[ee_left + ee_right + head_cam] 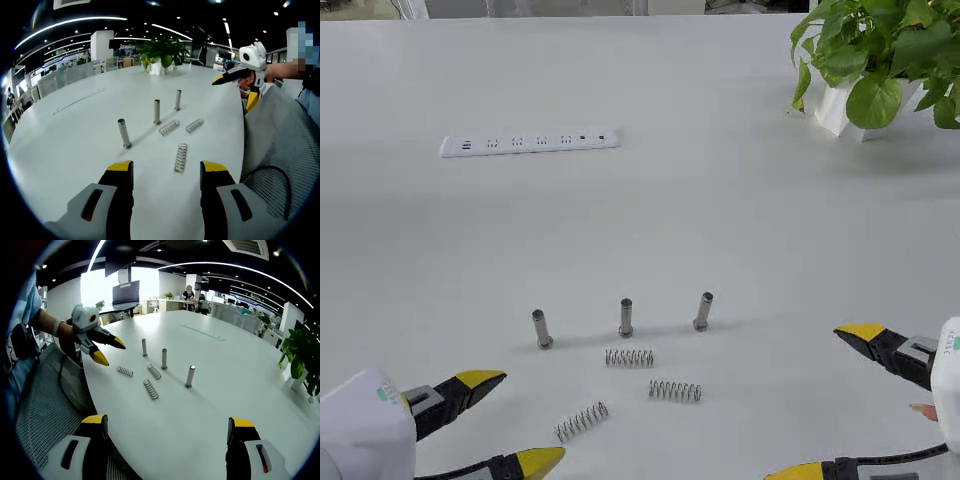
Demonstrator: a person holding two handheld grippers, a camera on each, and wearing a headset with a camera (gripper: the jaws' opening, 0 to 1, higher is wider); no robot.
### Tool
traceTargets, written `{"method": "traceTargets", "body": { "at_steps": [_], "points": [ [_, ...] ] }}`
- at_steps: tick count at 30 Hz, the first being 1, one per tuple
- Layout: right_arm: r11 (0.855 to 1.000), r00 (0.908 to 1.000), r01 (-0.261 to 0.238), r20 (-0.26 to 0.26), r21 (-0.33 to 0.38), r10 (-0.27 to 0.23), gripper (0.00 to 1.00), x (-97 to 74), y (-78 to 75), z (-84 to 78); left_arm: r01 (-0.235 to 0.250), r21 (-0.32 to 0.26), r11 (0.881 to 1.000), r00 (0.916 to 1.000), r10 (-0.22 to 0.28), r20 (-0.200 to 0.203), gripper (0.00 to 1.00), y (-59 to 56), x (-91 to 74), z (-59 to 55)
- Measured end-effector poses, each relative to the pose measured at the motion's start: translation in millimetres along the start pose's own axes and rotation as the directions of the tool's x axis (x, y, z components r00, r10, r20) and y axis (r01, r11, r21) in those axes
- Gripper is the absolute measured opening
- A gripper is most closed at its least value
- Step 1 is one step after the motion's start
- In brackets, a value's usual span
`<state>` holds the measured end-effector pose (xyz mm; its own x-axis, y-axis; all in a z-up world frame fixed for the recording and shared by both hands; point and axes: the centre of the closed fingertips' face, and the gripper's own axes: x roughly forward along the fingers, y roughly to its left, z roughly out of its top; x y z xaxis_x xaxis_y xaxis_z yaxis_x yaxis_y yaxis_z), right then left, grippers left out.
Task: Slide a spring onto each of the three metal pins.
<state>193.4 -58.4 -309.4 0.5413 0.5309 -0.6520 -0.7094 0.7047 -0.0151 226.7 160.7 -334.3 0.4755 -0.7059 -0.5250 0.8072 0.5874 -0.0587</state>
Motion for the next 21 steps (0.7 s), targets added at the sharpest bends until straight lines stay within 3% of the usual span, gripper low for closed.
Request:
{"method": "traceTargets", "body": {
  "at_steps": [21],
  "points": [
    [1.000,1.0000,0.001,0.000,0.003,-0.001,0.99,1.1,-0.8,1.0,0.073,0.085,0.994,0.9967,-0.069,-0.043,0.21,-15.3,21.2,-11.4]
  ]
}}
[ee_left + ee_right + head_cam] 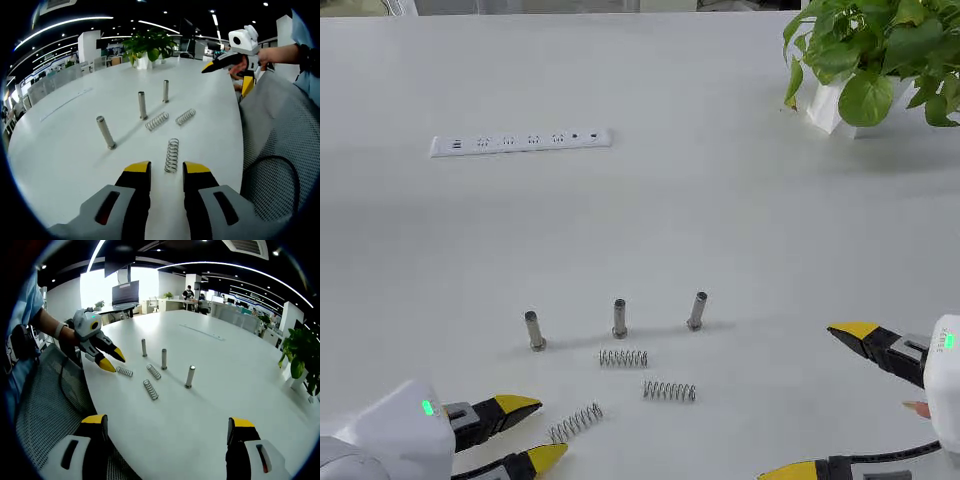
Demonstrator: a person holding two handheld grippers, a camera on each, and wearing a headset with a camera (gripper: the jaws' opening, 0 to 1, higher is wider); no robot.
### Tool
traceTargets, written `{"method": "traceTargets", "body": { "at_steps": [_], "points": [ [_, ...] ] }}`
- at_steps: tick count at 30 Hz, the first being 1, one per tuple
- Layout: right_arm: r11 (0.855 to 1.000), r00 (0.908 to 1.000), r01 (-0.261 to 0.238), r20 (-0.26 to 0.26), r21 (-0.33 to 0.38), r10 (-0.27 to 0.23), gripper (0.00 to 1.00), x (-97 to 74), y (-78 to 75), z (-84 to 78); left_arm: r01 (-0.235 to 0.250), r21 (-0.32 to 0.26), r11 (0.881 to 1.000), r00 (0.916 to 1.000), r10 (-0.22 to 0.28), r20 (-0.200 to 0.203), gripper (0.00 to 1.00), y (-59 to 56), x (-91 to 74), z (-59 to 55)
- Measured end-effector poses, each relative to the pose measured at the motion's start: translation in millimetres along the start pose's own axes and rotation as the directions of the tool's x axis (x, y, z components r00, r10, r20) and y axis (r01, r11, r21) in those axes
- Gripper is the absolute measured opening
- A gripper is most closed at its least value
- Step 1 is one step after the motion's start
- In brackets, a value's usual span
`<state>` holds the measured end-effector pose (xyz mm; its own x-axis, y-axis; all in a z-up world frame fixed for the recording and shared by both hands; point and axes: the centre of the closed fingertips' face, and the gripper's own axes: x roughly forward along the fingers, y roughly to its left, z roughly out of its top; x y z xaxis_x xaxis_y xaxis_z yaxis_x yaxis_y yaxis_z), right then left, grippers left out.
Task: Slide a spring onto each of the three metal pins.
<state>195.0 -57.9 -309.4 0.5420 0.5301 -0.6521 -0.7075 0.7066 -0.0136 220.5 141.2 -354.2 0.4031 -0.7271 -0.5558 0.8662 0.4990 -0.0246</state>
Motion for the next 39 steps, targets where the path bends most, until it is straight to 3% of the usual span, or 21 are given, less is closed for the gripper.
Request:
{"method": "traceTargets", "body": {
  "at_steps": [19,39],
  "points": [
    [1.000,1.0000,-0.002,-0.004,-0.006,0.002,0.99,1.0,0.9,-1.4,0.009,0.026,1.000,0.9996,-0.008,-0.026,0.09,-6.8,6.2,-6.4],
    [1.000,1.0000,0.000,-0.002,-0.007,0.000,0.99,0.9,1.8,-0.3,-0.015,-0.022,1.000,0.9999,0.015,0.003,0.06,-0.1,4.1,0.8]
  ]
}}
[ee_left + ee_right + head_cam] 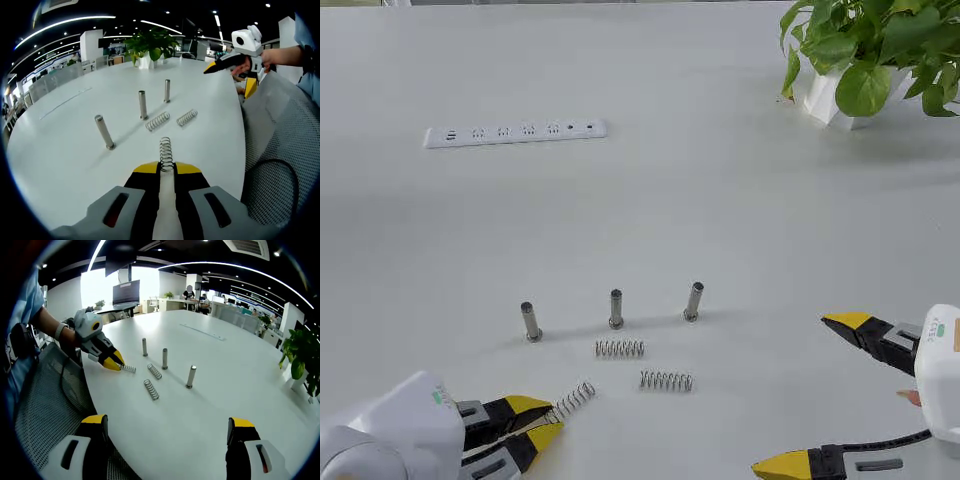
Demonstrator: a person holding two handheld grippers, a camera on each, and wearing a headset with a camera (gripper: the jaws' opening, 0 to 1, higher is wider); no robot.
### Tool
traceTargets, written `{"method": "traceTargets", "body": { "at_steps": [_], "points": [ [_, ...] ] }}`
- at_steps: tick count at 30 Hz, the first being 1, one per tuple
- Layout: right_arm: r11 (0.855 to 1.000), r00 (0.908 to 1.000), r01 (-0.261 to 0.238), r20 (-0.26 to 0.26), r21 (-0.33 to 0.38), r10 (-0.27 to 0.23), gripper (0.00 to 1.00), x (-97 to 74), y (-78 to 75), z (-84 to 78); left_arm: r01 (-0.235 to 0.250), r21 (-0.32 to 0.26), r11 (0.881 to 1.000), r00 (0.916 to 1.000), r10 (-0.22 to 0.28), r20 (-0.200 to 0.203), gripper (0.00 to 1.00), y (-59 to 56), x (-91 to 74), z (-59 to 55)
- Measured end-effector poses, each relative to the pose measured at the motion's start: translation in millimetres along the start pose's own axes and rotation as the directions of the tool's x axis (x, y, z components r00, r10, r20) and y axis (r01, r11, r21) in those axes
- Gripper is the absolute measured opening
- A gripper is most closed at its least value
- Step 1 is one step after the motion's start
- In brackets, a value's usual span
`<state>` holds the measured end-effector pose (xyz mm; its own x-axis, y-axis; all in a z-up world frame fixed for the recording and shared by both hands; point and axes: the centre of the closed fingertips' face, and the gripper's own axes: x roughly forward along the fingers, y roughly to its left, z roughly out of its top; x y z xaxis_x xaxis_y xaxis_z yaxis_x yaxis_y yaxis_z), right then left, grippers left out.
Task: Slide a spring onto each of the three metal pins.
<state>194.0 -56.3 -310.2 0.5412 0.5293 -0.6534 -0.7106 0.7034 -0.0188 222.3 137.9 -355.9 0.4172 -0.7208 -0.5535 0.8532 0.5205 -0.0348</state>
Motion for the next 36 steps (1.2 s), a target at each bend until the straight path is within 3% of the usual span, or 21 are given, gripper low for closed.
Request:
{"method": "traceTargets", "body": {
  "at_steps": [7,12,22,29,34,36],
  "points": [
    [1.000,1.0000,-0.005,0.002,-0.004,0.005,0.99,1.4,1.7,1.9,-0.002,-0.007,1.000,0.9998,0.002,0.020,0.06,1.6,-2.5,8.4],
    [1.000,0.9999,-0.013,0.010,-0.002,0.013,0.99,2.3,3.1,4.9,0.013,0.001,1.000,0.9988,-0.013,0.048,0.06,-3.4,-5.1,23.5],
    [0.998,0.9955,-0.035,0.091,0.059,0.029,0.99,1.9,0.9,30.8,0.036,0.027,0.999,0.9922,-0.039,0.118,0.06,-12.0,-7.1,56.6],
    [0.992,0.9875,-0.067,0.149,0.103,0.051,0.98,4.0,1.3,50.9,0.052,0.044,0.998,0.9852,-0.059,0.161,0.06,-18.8,-6.8,76.7],
    [0.984,0.9774,-0.106,0.197,0.145,0.076,0.97,7.0,4.9,66.3,0.056,0.057,0.997,0.9795,-0.066,0.190,0.06,-22.1,-8.2,90.3],
    [0.975,0.9692,-0.142,0.224,0.173,0.102,0.93,8.8,8.3,74.0,0.054,0.064,0.996,0.9769,-0.066,0.203,0.06,-22.1,-8.5,96.5]
  ]
}}
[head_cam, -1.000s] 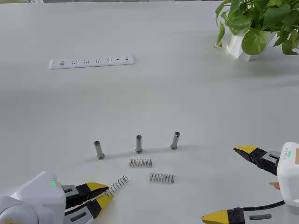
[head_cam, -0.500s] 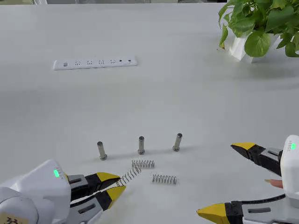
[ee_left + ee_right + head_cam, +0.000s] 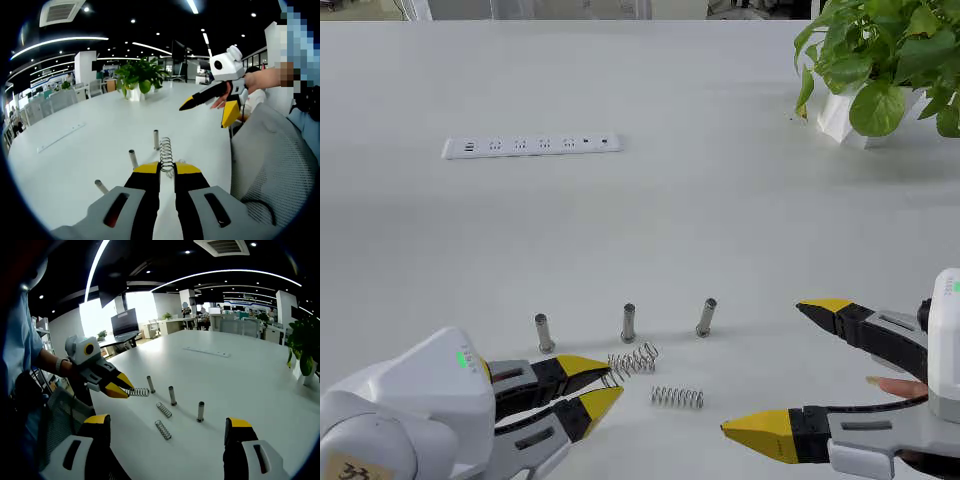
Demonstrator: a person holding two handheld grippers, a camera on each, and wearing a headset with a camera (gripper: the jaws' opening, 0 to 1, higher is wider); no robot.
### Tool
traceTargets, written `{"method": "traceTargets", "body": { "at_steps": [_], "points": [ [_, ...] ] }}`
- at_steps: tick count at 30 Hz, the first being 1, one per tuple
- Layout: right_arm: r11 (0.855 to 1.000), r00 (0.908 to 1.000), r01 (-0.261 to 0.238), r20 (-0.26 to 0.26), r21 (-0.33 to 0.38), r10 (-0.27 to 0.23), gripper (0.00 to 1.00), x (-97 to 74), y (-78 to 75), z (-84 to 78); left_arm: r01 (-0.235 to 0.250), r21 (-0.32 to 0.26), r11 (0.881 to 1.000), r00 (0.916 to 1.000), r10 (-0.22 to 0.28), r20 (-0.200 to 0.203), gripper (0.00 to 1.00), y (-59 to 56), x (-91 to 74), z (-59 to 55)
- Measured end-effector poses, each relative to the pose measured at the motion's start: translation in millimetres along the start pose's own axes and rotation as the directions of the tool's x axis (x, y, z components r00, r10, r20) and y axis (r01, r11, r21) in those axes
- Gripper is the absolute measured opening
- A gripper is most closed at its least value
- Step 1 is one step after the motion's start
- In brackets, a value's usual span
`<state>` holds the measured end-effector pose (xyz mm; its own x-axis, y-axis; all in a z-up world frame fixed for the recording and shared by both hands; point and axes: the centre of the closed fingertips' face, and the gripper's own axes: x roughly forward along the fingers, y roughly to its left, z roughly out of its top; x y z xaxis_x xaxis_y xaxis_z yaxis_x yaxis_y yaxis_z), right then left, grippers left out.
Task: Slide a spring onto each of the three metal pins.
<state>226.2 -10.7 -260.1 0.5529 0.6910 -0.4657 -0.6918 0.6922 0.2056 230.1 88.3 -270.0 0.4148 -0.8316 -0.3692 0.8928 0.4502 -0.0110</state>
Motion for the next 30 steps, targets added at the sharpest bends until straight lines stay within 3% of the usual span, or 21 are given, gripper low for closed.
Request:
{"method": "traceTargets", "body": {
  "at_steps": [4,9,12,15,19,22,26,30],
  "points": [
    [0.997,0.9978,-0.035,0.059,0.064,0.031,0.90,7.4,5.1,15.7,0.001,0.010,1.000,0.9997,-0.001,0.026,0.06,0.5,2.7,12.2],
    [0.984,0.9878,-0.082,0.144,0.161,0.059,0.84,12.3,8.1,35.3,-0.001,0.016,1.000,0.9984,0.000,0.056,0.06,1.4,6.6,24.9],
    [0.953,0.9710,-0.141,0.225,0.269,0.080,0.74,11.5,9.7,48.6,0.004,0.024,1.000,0.9974,-0.005,0.072,0.06,-0.7,8.6,31.6],
    [0.927,0.9609,-0.174,0.263,0.332,0.086,0.65,11.1,12.0,54.3,0.009,0.027,1.000,0.9964,-0.011,0.084,0.06,-3.2,9.8,36.6],
    [0.911,0.9573,-0.219,0.258,0.350,0.131,0.54,12.4,19.0,53.0,0.032,0.036,0.999,0.9948,-0.035,0.096,0.06,-9.0,10.4,41.9],
    [0.885,0.9452,-0.297,0.242,0.358,0.219,0.41,10.4,33.3,51.6,0.072,0.044,0.996,0.9917,-0.076,0.104,0.06,-17.2,8.4,46.0],
    [0.878,0.9406,-0.325,0.215,0.351,0.262,0.36,8.3,39.0,49.5,0.100,0.058,0.993,0.9893,-0.106,0.101,0.06,-23.9,5.1,48.3],
    [0.842,0.9185,-0.393,0.200,0.369,0.341,0.27,3.9,50.1,46.7,0.129,0.067,0.989,0.9854,-0.136,0.103,0.06,-30.3,1.6,50.9]
  ]
}}
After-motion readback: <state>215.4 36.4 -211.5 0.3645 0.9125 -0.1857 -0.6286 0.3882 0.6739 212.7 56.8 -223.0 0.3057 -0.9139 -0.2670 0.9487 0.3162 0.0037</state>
